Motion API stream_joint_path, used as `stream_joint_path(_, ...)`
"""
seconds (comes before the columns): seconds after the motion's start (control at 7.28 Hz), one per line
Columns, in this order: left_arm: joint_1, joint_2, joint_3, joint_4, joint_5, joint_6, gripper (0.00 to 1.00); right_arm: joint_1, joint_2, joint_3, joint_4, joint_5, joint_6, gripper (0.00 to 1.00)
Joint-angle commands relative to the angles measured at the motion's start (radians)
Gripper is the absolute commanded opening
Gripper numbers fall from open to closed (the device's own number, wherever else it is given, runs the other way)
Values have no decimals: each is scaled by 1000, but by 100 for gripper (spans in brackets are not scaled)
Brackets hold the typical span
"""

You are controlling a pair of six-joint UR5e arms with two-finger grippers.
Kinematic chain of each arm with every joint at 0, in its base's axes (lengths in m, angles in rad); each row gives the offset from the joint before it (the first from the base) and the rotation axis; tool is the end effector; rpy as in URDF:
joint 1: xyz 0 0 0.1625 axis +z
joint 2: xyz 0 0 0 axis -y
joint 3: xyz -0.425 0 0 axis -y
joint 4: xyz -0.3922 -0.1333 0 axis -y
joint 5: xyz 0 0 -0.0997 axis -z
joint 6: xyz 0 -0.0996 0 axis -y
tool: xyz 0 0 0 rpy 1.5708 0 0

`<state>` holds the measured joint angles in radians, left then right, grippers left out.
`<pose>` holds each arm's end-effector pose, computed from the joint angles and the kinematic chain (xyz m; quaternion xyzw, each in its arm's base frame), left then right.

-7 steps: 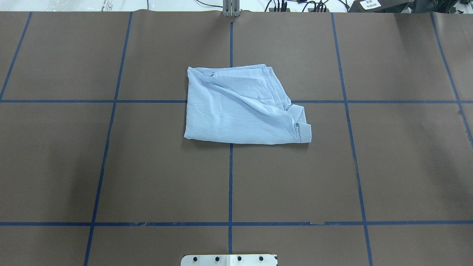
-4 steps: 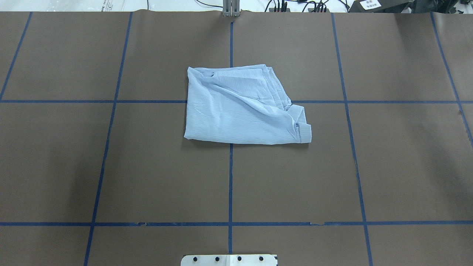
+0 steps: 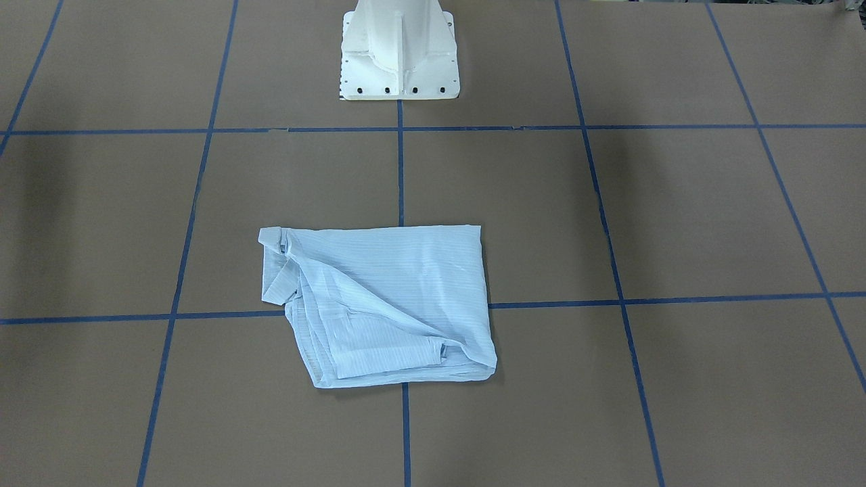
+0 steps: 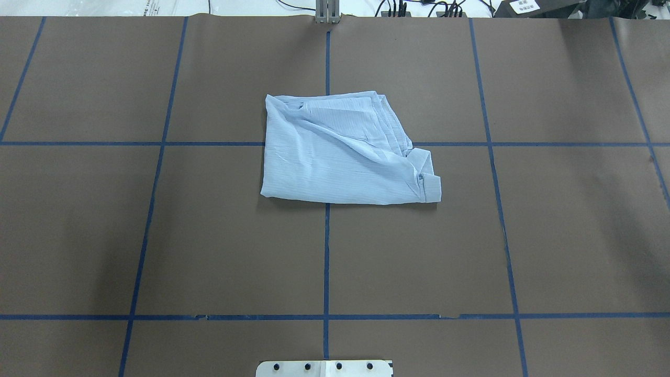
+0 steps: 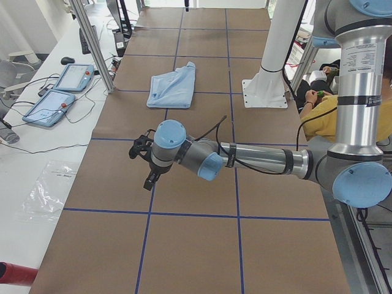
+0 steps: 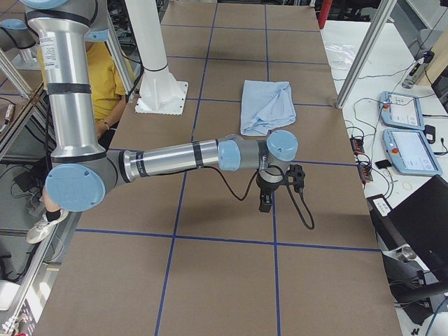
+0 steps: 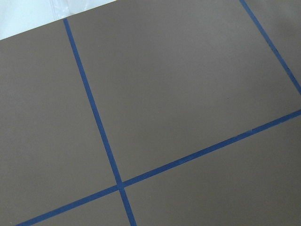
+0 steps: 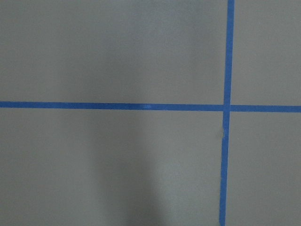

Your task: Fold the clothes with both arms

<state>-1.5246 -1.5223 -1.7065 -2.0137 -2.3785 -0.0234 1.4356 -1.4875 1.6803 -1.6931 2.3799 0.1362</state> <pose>-0.0386 -0.4932 0.5618 0.2276 0.3874 0.1130 0.8862 -0.0100 -0.5281 0.5724 -0.0211 -0.3941 -0.0134 0.9187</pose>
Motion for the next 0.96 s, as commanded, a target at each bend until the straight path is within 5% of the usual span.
stream_joint_path(0.0, 6, 30, -16, -77, 10, 2, 99, -12, -3, -19, 1, -2, -3, 100)
stream_joint_path(0.55, 1, 34, -34, -71, 13, -1, 100, -7, 16, -56, 3, -19, 5, 100)
stream_joint_path(0.82, 1, 86, -50, -77, 22, 0, 100, -7, -3, 11, 0, -8, 5, 100)
